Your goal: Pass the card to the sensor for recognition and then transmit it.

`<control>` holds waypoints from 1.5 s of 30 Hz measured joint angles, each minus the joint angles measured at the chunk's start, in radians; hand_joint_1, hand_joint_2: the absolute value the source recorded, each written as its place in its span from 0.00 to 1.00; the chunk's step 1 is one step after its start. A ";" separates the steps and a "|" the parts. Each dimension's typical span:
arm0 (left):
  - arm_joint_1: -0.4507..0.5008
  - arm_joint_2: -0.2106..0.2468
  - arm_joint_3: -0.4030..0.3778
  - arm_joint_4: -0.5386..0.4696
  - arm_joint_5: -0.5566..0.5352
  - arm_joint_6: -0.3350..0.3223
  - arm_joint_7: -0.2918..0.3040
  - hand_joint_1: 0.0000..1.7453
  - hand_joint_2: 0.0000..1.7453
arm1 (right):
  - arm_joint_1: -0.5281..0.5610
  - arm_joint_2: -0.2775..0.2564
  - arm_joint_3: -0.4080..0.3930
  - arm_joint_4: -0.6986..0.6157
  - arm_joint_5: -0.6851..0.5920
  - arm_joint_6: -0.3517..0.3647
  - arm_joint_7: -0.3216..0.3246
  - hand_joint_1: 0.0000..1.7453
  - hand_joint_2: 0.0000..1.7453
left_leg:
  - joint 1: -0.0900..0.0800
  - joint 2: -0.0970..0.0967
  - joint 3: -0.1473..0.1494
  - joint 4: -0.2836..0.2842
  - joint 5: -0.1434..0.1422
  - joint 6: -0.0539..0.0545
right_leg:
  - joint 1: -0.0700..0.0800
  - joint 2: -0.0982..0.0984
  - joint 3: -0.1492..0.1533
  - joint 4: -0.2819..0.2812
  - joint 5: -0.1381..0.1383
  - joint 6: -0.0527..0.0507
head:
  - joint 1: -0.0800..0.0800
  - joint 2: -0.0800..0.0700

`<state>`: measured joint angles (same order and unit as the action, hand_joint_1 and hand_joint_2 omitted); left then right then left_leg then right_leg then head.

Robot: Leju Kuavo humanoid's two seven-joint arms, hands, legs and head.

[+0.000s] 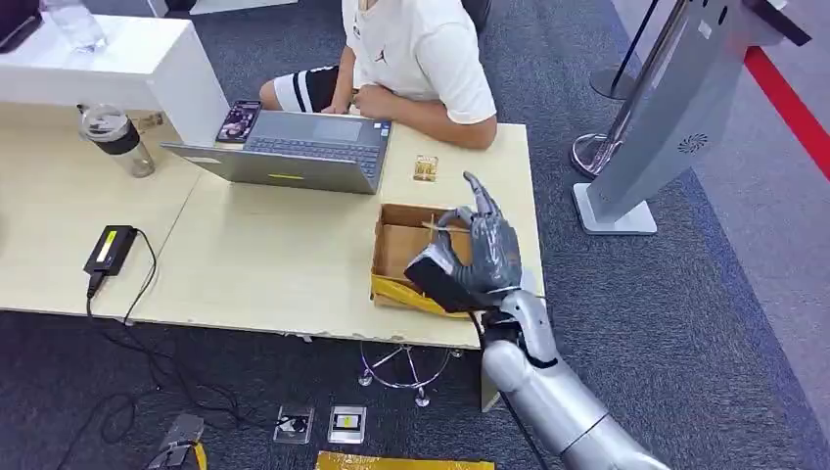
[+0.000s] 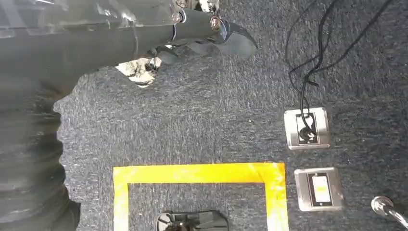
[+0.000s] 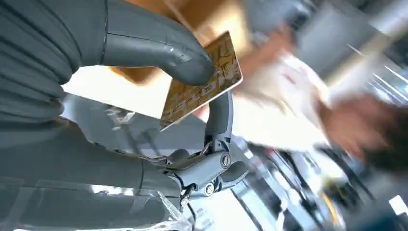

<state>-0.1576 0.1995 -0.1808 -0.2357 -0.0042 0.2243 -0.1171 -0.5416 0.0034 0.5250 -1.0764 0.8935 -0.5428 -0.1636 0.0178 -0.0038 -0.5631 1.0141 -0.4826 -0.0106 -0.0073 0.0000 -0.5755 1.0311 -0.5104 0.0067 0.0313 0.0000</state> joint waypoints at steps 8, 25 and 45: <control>0.001 -0.007 0.000 0.002 -0.014 0.006 -0.004 0.00 1.00 | -0.074 -0.010 -0.079 -0.304 -0.154 0.022 -0.016 1.00 1.00 | 0.000 0.000 0.001 0.000 0.000 0.000 | 0.000 0.000 0.001 0.000 0.000 0.000 | 0.000 0.000; -0.085 -0.032 -0.005 -0.006 -0.119 -0.031 0.046 0.00 1.00 | -0.278 0.092 -0.019 -0.135 0.069 0.136 -0.047 1.00 1.00 | 0.000 -0.002 -0.001 0.000 0.002 0.000 | 0.000 -0.003 0.001 0.001 0.001 0.000 | 0.001 0.000; -0.137 -0.061 -0.007 -0.022 -0.162 -0.045 0.090 0.00 1.00 | -0.379 0.141 0.048 0.365 0.190 0.088 0.025 0.00 1.00 | 0.000 -0.002 -0.002 0.000 0.002 0.000 | 0.000 -0.002 -0.001 0.000 0.001 0.000 | 0.000 0.000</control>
<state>-0.2945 0.1385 -0.1877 -0.2575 -0.1659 0.1789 -0.0267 -0.9206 0.1442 0.5734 -0.7114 1.0834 -0.4551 -0.1388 0.0179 -0.0056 -0.5650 1.0142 -0.4808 -0.0106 -0.0071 -0.0021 -0.5767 1.0313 -0.5091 0.0068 0.0313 0.0000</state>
